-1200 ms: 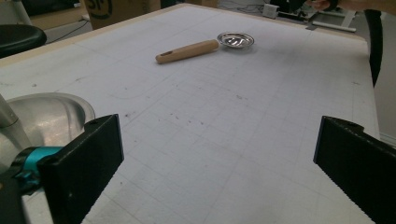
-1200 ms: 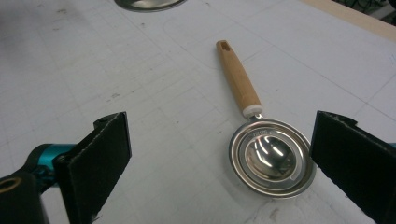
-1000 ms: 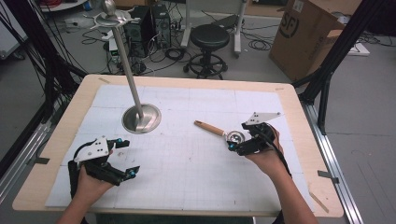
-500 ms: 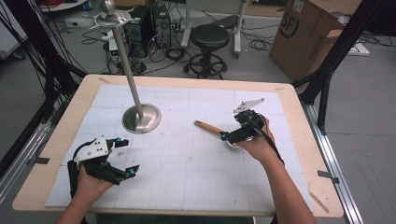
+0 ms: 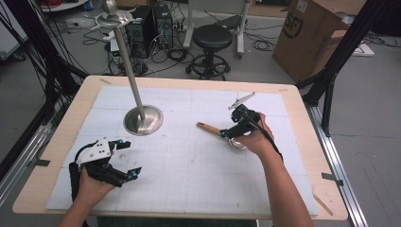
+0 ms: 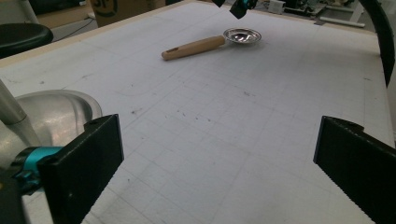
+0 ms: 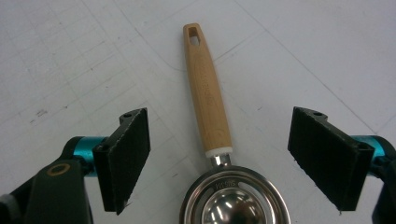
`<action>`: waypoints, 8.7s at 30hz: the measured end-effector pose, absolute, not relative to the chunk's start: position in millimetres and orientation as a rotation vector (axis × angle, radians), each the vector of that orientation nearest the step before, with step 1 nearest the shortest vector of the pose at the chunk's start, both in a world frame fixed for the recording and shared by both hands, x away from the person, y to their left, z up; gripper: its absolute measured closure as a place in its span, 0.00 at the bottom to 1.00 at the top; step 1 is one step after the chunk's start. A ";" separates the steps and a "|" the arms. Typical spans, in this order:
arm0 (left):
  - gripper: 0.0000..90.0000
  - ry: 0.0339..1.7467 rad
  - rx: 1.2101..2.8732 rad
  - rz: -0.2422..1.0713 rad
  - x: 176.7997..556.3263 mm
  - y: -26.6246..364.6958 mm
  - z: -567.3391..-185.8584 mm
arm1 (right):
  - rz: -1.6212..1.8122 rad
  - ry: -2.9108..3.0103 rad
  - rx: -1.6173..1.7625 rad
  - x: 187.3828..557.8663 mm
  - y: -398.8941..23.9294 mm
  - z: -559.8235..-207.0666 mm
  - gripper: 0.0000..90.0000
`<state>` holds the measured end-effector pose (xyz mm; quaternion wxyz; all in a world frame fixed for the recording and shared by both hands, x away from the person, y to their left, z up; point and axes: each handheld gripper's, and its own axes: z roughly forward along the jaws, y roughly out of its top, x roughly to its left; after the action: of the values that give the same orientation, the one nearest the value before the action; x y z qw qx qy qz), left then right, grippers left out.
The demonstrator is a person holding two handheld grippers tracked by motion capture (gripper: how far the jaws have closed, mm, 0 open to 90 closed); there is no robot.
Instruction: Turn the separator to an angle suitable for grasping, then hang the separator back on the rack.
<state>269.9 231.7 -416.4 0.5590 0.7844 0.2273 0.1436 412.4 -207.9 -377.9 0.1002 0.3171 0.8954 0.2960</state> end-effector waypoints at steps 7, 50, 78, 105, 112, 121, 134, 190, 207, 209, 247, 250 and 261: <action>0.02 0.534 1.854 0.343 269.9 231.5 -416.3 | 0.804 2.738 0.891 415.9 -199.0 -381.9 0.37; 0.02 0.530 1.896 0.323 272.1 226.7 -420.7 | 0.514 2.818 0.887 431.0 -185.8 -416.5 0.74; 0.02 0.528 1.897 0.323 272.1 228.3 -420.8 | 0.852 2.795 0.832 421.0 -199.1 -389.2 0.77; 0.02 0.515 1.881 0.297 279.9 224.0 -424.3 | 1.151 2.669 0.743 401.2 -204.4 -359.9 0.77; 0.02 0.522 1.878 0.291 281.2 224.5 -425.1 | 1.225 2.614 0.724 396.7 -201.7 -354.4 0.77; 0.02 0.522 1.884 0.297 278.2 223.5 -423.7 | 1.301 2.554 0.732 394.1 -197.9 -347.8 0.77; 0.02 0.516 1.890 0.300 277.5 222.6 -423.2 | 1.374 2.476 0.690 394.1 -171.0 -305.9 0.77; 0.02 0.505 1.900 0.296 278.6 218.7 -424.1 | 1.678 2.340 0.639 436.6 -99.0 -211.2 0.77; 0.02 0.499 1.907 0.300 278.7 218.5 -424.2 | 1.675 2.363 0.606 449.1 -69.0 -199.2 0.77; 0.02 0.502 1.904 0.300 278.6 218.5 -424.3 | 1.679 2.363 0.607 449.9 -68.1 -199.6 0.77; 0.02 0.502 1.910 0.301 278.6 219.3 -424.2 | 1.550 2.492 0.455 441.7 -25.1 -208.4 0.76; 0.02 0.501 1.910 0.302 278.4 219.1 -424.1 | 1.543 2.487 0.453 442.1 -24.2 -208.1 0.76; 0.02 0.502 1.911 0.301 278.5 219.2 -424.2 | 1.546 2.475 0.466 442.1 -24.3 -207.4 0.66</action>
<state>278.5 219.2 -424.2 0.5408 0.8043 0.2112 0.1267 442.1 -24.3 -207.4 0.0933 0.1571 0.8338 0.5209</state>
